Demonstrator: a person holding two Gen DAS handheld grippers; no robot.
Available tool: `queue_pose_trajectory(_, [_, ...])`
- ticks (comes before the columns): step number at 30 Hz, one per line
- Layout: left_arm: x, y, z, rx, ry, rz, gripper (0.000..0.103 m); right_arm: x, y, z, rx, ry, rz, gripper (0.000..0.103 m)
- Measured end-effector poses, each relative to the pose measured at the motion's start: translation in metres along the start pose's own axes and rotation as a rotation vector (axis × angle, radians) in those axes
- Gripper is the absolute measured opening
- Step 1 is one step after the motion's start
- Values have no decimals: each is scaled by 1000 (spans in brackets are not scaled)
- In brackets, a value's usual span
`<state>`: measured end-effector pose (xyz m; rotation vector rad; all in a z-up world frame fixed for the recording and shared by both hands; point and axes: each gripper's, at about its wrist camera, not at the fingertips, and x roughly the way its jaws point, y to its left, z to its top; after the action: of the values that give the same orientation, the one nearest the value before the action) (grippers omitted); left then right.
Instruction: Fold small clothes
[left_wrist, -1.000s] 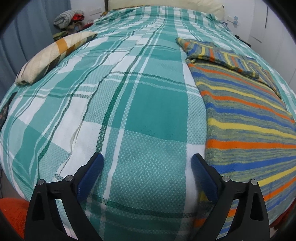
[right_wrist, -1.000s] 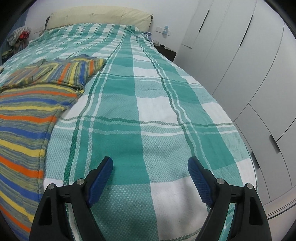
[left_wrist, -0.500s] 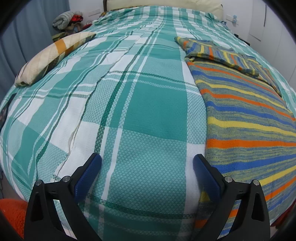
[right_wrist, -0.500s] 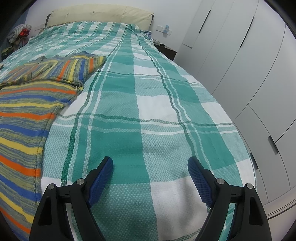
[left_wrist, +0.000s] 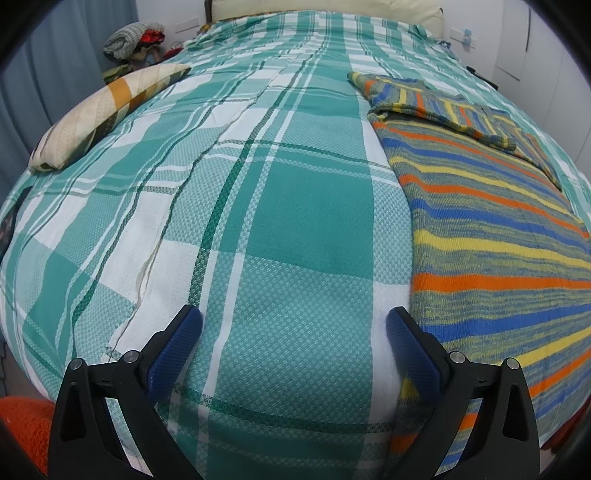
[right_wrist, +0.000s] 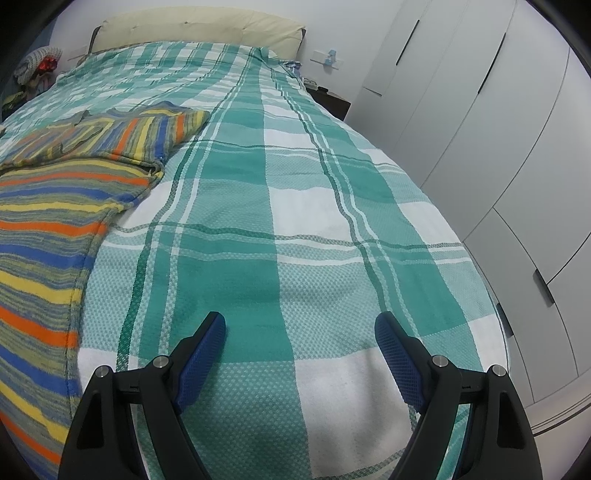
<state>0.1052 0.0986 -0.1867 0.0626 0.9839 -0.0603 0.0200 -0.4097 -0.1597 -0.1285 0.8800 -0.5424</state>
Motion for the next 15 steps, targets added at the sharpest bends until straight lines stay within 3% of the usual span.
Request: queue_pose_trajectory(15, [1,0,0,0,0,0,102,1,-3,0,5,3,-1,82])
